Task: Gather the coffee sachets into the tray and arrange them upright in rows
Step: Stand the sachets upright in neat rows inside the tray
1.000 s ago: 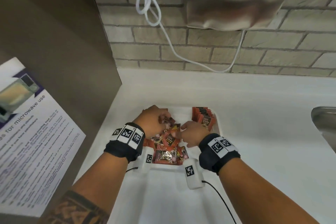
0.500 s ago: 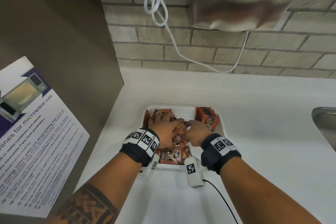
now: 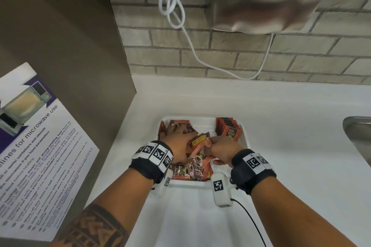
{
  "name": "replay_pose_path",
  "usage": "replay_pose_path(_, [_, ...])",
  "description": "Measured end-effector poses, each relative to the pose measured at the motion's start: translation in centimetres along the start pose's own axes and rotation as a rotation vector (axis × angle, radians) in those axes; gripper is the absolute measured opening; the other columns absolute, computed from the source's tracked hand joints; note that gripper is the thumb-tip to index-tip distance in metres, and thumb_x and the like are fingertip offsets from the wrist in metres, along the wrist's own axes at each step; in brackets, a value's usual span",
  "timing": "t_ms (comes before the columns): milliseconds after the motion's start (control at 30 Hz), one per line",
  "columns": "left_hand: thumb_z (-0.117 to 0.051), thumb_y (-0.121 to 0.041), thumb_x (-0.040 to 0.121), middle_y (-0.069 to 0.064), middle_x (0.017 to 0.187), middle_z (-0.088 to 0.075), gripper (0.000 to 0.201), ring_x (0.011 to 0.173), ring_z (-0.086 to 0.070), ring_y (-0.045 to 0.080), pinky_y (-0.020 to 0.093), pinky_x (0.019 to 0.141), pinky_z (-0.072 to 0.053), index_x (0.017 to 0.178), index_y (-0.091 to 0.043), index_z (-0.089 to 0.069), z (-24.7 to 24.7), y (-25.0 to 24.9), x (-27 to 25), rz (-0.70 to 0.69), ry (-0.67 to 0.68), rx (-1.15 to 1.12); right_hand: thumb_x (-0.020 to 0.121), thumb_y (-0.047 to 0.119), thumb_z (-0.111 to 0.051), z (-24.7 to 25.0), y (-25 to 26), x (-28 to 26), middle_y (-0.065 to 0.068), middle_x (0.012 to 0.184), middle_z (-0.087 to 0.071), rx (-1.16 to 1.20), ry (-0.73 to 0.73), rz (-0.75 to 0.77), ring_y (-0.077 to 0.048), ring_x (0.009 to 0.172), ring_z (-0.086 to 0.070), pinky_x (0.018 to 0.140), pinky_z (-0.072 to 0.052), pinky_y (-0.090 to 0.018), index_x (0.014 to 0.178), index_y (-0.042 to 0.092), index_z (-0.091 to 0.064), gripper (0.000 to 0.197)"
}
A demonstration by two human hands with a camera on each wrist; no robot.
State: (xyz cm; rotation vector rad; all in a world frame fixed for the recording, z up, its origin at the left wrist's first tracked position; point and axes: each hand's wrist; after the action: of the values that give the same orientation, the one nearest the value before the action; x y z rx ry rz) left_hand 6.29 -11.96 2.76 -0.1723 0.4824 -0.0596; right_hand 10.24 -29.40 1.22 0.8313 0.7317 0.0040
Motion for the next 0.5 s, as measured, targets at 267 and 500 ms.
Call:
replay_pose_path(267, [-0.087,-0.040,0.071,-0.003,0.156,-0.025,0.102,0.147,-0.014,0.032,0.059,0.116,-0.025,0.154,-0.041,-0.028,0.0,0.0,-0.1,0.005,0.004,0.000,0.087,0.025,-0.074,-0.2,0.3,-0.4,-0.001,0.086,-0.067,-0.155,-0.084,0.143,-0.015,0.076,-0.063,0.069,-0.055,-0.028,0.095,0.012,-0.065,0.017])
replay_pose_path(500, [-0.087,-0.037,0.072,-0.001,0.155,-0.026,0.091,0.148,-0.014,0.031,0.059,0.117,-0.022,0.149,-0.042,-0.038,0.1,0.0,-0.3,0.027,0.028,0.011,0.091,0.027,-0.070,1.2,-0.7,-0.4,-0.007,0.089,-0.067,0.035,-0.124,-0.014,-0.019,0.082,-0.061,0.083,-0.058,-0.037,0.094,0.009,-0.065,0.019])
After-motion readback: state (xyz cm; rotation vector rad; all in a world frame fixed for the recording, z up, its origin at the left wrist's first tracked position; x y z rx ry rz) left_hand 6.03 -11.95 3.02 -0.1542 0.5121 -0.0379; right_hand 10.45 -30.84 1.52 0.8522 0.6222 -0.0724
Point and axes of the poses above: each hand's wrist, its own x-axis towards the middle knuckle, its own z-axis out of the back of the hand, y = z × x
